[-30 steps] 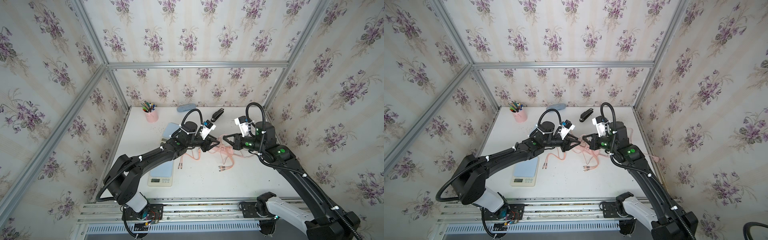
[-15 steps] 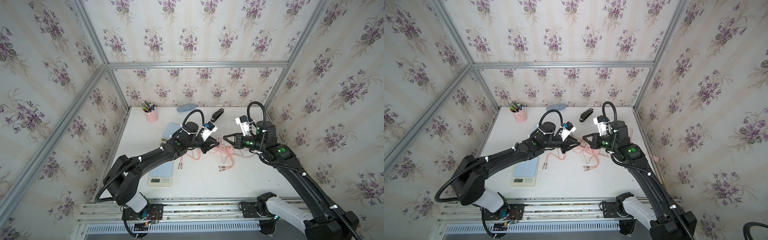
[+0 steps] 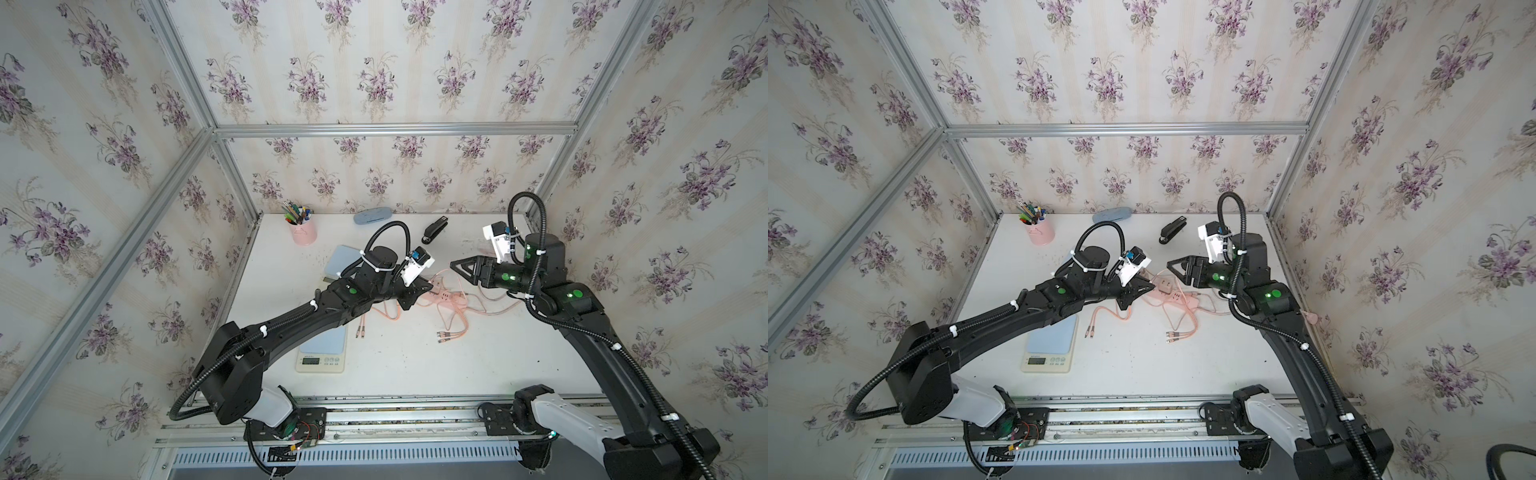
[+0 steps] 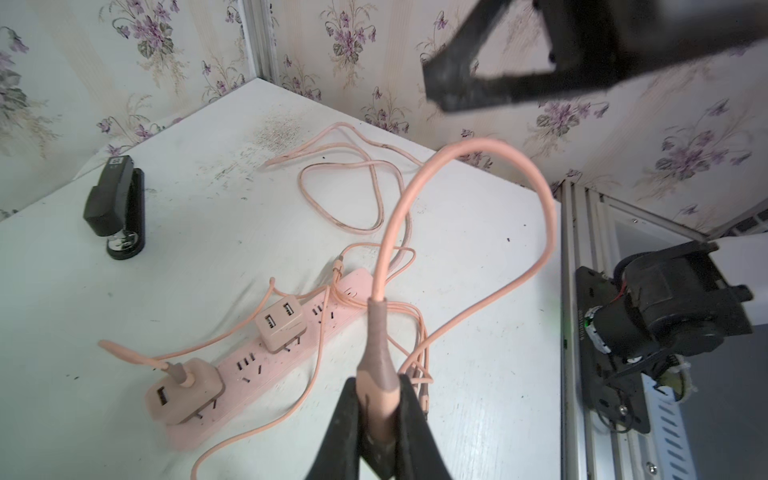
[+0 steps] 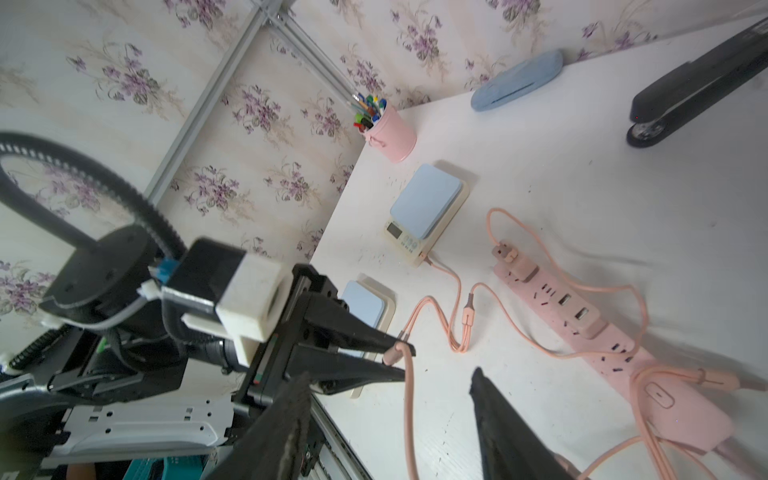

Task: Charge the electronic scale
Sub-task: Pick up the charging cable from the center of the board.

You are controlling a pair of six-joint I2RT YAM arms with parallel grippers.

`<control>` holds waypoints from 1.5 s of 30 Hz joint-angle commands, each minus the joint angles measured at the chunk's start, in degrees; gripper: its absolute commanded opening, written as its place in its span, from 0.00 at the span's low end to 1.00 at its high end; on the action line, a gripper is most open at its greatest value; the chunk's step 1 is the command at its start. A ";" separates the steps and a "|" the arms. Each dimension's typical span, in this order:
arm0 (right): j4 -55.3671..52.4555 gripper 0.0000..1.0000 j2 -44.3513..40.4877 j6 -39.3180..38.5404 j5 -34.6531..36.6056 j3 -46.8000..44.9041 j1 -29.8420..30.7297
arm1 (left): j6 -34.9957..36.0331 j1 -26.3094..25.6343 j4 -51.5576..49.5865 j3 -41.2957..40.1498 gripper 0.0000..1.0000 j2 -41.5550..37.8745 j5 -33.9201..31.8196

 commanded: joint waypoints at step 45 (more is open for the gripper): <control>16.22 0.32 1.29 -11.31 -18.38 -10.15 4.57 | 1.82 4.74 -8.76 7.92 0.00 1.16 27.96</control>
